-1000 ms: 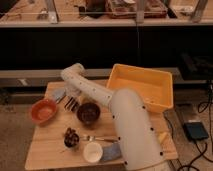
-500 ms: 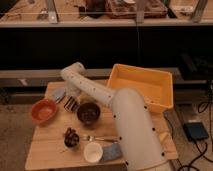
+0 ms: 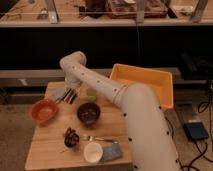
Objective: Place eraser in paper cup
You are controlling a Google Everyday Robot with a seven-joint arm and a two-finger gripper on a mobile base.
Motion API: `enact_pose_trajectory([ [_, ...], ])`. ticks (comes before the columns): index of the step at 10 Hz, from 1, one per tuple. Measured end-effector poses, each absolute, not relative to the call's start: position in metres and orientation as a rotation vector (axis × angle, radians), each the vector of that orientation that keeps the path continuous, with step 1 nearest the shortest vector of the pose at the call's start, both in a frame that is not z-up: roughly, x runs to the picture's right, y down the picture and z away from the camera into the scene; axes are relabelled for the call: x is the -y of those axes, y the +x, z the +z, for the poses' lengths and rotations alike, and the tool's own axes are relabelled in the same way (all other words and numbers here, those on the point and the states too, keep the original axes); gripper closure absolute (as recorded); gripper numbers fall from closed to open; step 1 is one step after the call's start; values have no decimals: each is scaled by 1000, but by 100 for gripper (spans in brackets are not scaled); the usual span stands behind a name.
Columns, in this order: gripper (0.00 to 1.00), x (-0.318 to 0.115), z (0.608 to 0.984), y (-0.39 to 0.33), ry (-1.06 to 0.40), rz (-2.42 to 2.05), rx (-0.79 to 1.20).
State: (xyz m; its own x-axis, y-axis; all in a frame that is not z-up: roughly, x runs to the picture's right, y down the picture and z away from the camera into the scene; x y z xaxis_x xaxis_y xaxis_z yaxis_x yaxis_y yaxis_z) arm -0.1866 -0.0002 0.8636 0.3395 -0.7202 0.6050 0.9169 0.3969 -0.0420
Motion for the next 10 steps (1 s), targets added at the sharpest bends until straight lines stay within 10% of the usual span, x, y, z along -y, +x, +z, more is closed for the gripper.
enact_pose_trajectory([
  [4,58,11,778,-160,-363,-1170,602],
  [10,58,-91,687,-83,-380,-1222,627],
])
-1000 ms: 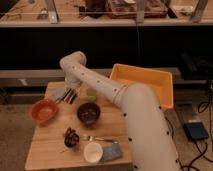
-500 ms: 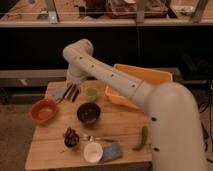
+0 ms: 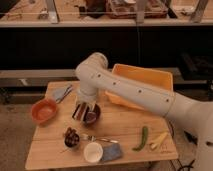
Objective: Place eraser in paper cup
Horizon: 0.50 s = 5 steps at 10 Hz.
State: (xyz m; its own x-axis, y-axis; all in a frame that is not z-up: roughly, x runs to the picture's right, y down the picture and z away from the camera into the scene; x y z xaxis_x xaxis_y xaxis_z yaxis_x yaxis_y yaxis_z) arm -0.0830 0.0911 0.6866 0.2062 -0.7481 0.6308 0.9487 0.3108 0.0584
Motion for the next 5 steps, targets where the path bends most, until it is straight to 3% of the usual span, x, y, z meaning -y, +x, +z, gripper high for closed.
enact_pose_trajectory([
  [5,58,-146,646,-39,-407,-1296,654],
])
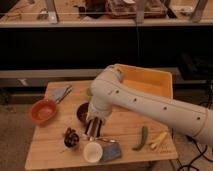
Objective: Place eraser in paper cup
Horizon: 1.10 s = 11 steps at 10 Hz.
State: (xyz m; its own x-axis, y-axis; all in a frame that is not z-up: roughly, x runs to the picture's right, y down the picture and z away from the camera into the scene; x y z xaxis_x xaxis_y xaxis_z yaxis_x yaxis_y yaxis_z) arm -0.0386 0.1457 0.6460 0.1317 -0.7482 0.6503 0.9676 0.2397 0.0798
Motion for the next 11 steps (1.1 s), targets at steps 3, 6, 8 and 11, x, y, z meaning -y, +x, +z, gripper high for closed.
enact_pose_trajectory([
  [3,58,-167,633,-45,-385,-1316,696],
  [6,58,-182,621,-43,-400,-1332,691],
  [8,58,-188,620,-43,-421,-1349,679],
  [11,58,-195,621,-44,-438,-1352,693],
])
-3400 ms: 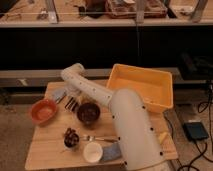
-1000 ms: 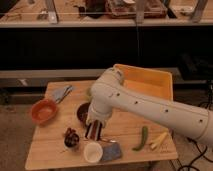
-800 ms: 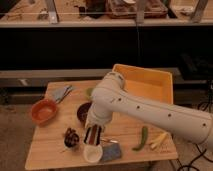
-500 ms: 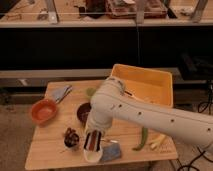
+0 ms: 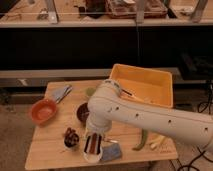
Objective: Place eraser in paper cup
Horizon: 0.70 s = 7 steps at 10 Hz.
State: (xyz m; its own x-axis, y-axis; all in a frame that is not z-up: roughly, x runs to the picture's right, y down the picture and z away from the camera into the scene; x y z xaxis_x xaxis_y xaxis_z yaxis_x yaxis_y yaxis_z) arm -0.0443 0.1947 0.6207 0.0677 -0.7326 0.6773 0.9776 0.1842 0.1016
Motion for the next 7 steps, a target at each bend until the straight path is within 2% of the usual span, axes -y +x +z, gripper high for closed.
enact_pose_trajectory([
  [7,58,-233,624,-56,-459,-1387,715],
])
